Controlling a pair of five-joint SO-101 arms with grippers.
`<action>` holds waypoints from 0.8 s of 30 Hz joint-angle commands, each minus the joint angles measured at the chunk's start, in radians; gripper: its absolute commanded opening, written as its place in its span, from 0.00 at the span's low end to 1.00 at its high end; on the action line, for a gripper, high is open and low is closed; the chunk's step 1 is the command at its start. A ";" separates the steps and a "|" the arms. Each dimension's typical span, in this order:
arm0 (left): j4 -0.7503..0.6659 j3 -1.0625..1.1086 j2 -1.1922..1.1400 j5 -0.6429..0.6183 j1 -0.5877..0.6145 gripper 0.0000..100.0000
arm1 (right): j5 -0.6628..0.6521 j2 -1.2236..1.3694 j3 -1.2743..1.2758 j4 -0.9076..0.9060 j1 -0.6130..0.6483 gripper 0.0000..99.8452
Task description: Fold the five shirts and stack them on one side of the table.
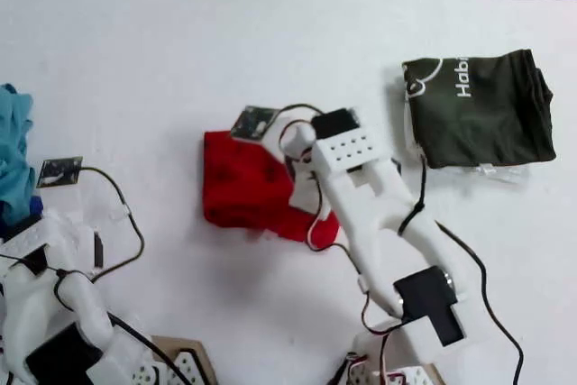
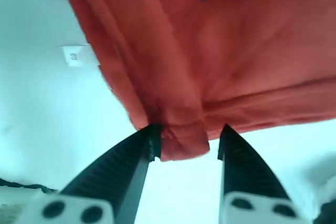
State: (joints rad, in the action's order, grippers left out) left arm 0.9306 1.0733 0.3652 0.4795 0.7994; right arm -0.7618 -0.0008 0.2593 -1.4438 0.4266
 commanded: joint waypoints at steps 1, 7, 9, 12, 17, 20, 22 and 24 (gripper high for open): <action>-0.009 0.002 0.028 0.000 0.005 0.03 | -0.034 -0.065 -0.087 -0.036 -0.041 0.18; -0.009 0.002 0.028 0.000 0.005 0.03 | 0.043 -0.059 -0.216 -0.071 0.044 0.11; -0.009 -0.001 0.028 -0.025 0.005 0.03 | 0.143 -0.054 -0.230 0.008 0.107 0.05; -0.011 -0.004 0.028 -0.075 0.011 0.03 | 0.292 -0.045 -0.204 0.188 0.176 0.03; -0.011 -0.004 0.028 -0.091 0.011 0.03 | 0.381 0.127 -0.098 0.409 0.289 0.02; -0.011 -0.002 0.028 -0.091 0.011 0.03 | 0.385 0.220 -0.100 0.377 0.318 0.02; -0.011 -0.002 0.028 -0.091 0.011 0.03 | 0.381 0.229 -0.094 0.338 0.325 0.02; -0.011 -0.002 0.028 -0.091 0.011 0.03 | 0.376 0.228 -0.095 0.289 0.315 0.02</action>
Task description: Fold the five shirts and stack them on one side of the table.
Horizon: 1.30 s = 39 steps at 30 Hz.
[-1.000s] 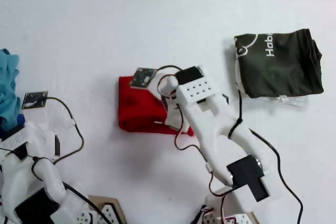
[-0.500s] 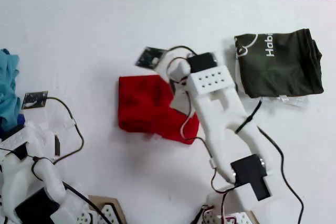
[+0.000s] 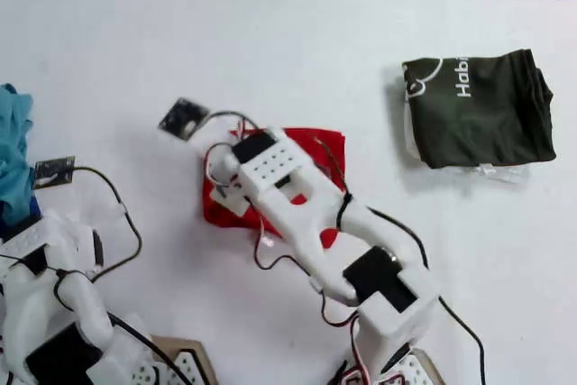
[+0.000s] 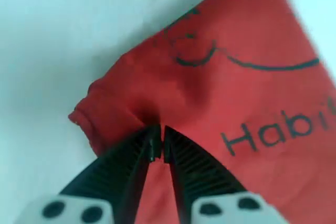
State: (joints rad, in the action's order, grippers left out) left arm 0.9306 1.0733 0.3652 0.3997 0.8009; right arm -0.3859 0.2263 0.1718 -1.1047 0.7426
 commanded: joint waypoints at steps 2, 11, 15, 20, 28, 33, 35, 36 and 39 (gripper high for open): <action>-0.011 -0.002 0.028 -0.011 0.009 0.03 | -0.048 0.001 -0.009 -0.097 -0.028 0.02; -0.012 -0.002 0.028 -0.011 0.008 0.03 | -0.209 0.001 0.043 -0.156 -0.213 0.02; -0.012 -0.002 0.028 -0.011 0.008 0.03 | -0.207 -0.064 0.002 -0.183 -0.216 0.02; -0.012 -0.002 0.028 -0.011 0.006 0.03 | -0.199 -0.232 -0.023 -0.203 -0.124 0.02; -0.005 -0.024 0.028 -0.015 0.005 0.03 | -0.107 -0.282 0.034 -0.153 0.002 0.02; -0.005 -0.048 0.028 -0.018 0.005 0.03 | -0.078 -0.223 0.163 -0.031 0.045 0.02; -0.009 -0.041 0.026 -0.018 0.005 0.03 | -0.038 -0.199 0.199 0.025 0.050 0.02; -0.009 -0.041 0.026 -0.018 0.005 0.03 | -0.028 -0.185 0.212 0.039 0.056 0.02; -0.009 -0.042 0.026 -0.018 0.005 0.03 | -0.029 -0.160 0.245 0.042 0.073 0.02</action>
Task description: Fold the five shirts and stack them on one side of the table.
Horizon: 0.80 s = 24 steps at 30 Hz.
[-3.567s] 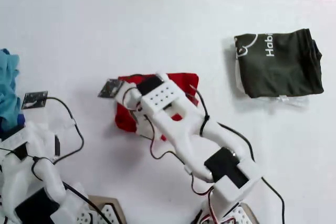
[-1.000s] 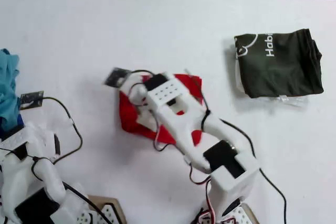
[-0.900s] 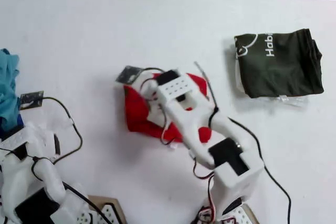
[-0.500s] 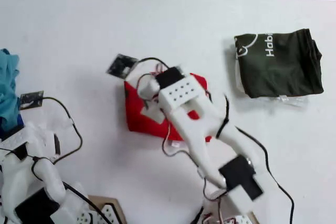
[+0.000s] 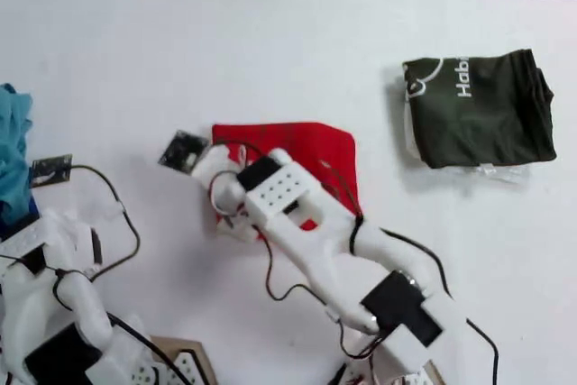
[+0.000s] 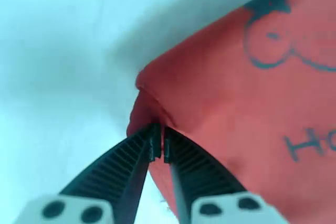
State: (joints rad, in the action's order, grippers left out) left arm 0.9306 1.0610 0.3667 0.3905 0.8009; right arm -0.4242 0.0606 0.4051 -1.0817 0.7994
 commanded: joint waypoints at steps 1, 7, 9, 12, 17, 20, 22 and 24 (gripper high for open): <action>-0.009 -0.030 0.025 -0.009 0.005 0.03 | 0.008 0.005 0.025 0.018 0.022 0.02; -0.008 -0.033 0.025 -0.009 0.003 0.03 | 0.006 -0.082 -0.034 -0.041 0.019 0.02; -0.006 -0.036 0.025 -0.009 0.002 0.03 | 0.006 -0.162 -0.069 -0.097 0.005 0.02; 0.002 -0.036 0.025 -0.009 -0.043 0.03 | 0.011 -0.285 -0.078 -0.150 -0.056 0.02; 0.107 -0.189 0.023 -0.066 -0.249 0.03 | 0.015 -0.392 0.032 -0.125 -0.255 0.02; 0.224 -0.404 -0.005 -0.100 -0.408 0.03 | 0.015 -0.407 0.143 -0.048 -0.344 0.02; 0.287 -0.558 -0.080 -0.124 -0.511 0.03 | 0.015 -0.409 0.196 -0.010 -0.360 0.02; 0.333 -0.705 -0.199 -0.144 -0.597 0.03 | 0.015 -0.409 0.227 0.010 -0.360 0.02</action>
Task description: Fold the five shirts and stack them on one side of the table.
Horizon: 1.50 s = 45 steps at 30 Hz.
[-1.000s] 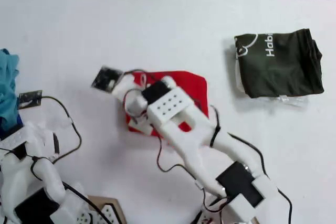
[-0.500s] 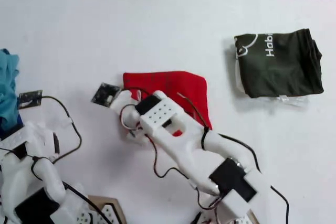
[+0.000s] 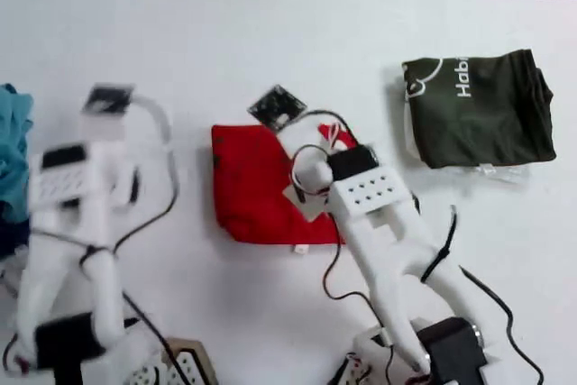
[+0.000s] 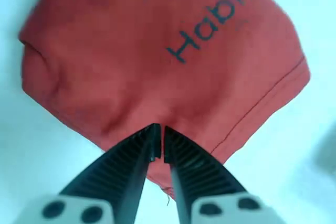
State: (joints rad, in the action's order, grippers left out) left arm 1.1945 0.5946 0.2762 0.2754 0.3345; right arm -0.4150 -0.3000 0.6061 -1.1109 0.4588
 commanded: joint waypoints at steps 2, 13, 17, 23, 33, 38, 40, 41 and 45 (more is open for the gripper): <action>0.112 -0.380 -0.258 -0.044 -0.206 0.03 | 0.014 -0.048 0.041 0.061 -0.025 0.02; 0.339 -1.004 -0.795 -0.140 -0.397 0.03 | 0.169 0.125 -0.063 0.323 -0.179 0.02; 0.384 -1.138 -0.859 -0.155 -0.420 0.03 | 0.169 0.251 -0.137 0.323 -0.185 0.02; 0.364 -1.168 -0.974 -0.204 -0.428 0.03 | 0.170 0.338 -0.209 0.323 -0.196 0.02; 0.307 -1.178 -1.094 -0.284 -0.331 0.03 | 0.161 0.466 -0.273 0.331 -0.294 0.02; 0.327 -1.178 -1.092 -0.285 -0.331 0.03 | 0.161 0.559 -0.356 0.323 -0.317 0.02; 0.344 -1.178 -1.092 -0.282 -0.325 0.03 | 0.161 0.568 -0.377 0.312 -0.317 0.02; 0.356 -1.178 -1.092 -0.282 -0.316 0.03 | 0.161 0.567 -0.390 0.295 -0.315 0.02; 0.364 -1.178 -1.092 -0.281 -0.258 0.03 | 0.166 0.532 -0.477 0.197 -0.317 0.02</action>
State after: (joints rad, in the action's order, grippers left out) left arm 1.5489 -0.5700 -0.8178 0.0023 -0.0031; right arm -0.2524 0.2708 0.2102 -0.8577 0.1519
